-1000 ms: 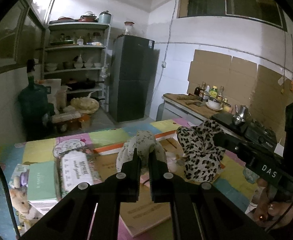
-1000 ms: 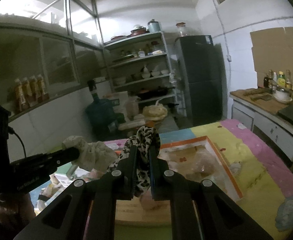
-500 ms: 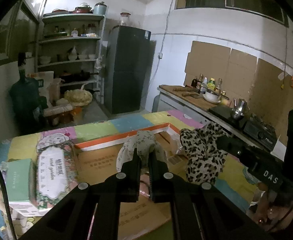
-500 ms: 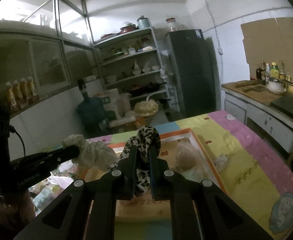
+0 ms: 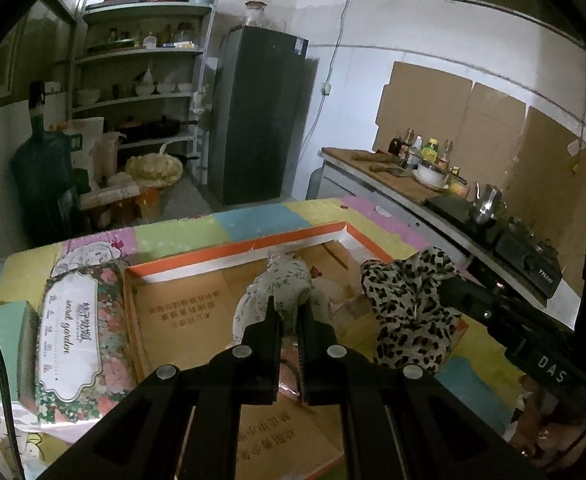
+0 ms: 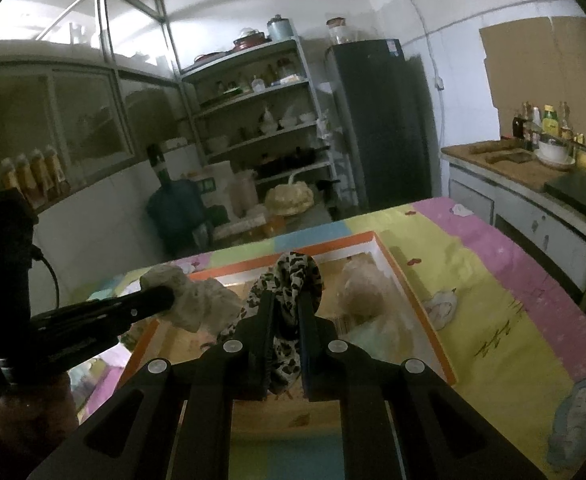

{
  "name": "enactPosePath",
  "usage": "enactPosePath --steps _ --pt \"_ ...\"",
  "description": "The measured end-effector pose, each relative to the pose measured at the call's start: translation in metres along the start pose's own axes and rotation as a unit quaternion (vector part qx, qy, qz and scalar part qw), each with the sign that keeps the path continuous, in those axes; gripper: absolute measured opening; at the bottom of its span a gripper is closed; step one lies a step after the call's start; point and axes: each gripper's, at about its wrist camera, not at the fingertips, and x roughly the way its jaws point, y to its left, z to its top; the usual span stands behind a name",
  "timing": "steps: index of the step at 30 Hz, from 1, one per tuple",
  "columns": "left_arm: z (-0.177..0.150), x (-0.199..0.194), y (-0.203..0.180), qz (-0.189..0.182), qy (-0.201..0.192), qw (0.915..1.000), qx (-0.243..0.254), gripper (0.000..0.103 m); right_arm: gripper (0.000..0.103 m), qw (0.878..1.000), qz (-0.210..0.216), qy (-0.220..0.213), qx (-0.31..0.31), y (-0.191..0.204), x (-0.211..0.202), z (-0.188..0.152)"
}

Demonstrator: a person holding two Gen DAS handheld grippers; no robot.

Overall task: Organize soft objects
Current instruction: 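Lower both plushes into the box and open both tools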

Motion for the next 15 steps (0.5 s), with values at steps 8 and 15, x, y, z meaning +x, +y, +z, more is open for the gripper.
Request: enactPosePath --steps 8,15 --pt "-0.004 0.016 0.003 0.009 0.034 0.9994 0.001 0.007 0.011 1.0 0.005 0.02 0.004 -0.005 0.016 -0.007" --pt "-0.008 0.023 0.004 0.009 0.05 0.9987 -0.002 0.007 0.011 0.999 0.008 0.034 0.004 -0.008 0.029 -0.012"
